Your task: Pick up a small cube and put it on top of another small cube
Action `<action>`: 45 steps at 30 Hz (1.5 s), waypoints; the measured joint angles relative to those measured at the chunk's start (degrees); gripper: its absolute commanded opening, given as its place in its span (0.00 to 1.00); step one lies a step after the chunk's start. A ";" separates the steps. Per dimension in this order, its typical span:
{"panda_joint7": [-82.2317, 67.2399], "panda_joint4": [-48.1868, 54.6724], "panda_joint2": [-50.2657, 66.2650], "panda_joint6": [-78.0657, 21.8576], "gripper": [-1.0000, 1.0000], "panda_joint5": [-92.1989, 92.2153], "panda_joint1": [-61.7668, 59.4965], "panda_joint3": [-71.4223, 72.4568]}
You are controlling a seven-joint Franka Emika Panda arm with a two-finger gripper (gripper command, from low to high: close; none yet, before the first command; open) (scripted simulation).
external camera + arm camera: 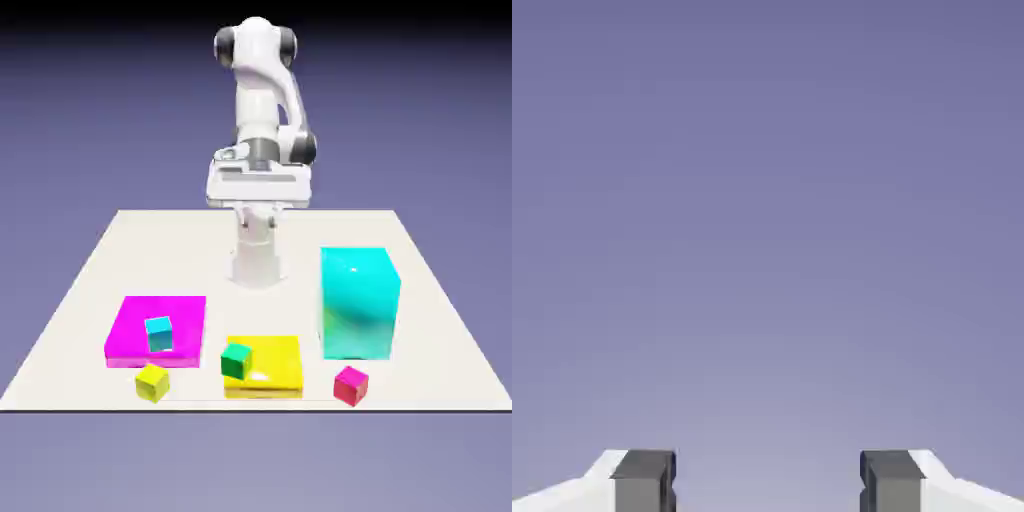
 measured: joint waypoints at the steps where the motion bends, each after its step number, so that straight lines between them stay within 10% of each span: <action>1: 1.25 1.64 2.08 -1.74 0.50 0.84 0.24 0.15; 30: 37.38 49.23 62.29 -52.09 0.50 25.21 7.32 4.40; 35: 35.74 47.86 68.24 -44.90 0.50 27.36 8.66 5.67; 36: 35.69 47.80 68.42 -44.67 0.00 27.42 8.70 5.70; 45: 37.41 54.04 64.90 -53.09 0.00 24.66 9.50 -3.56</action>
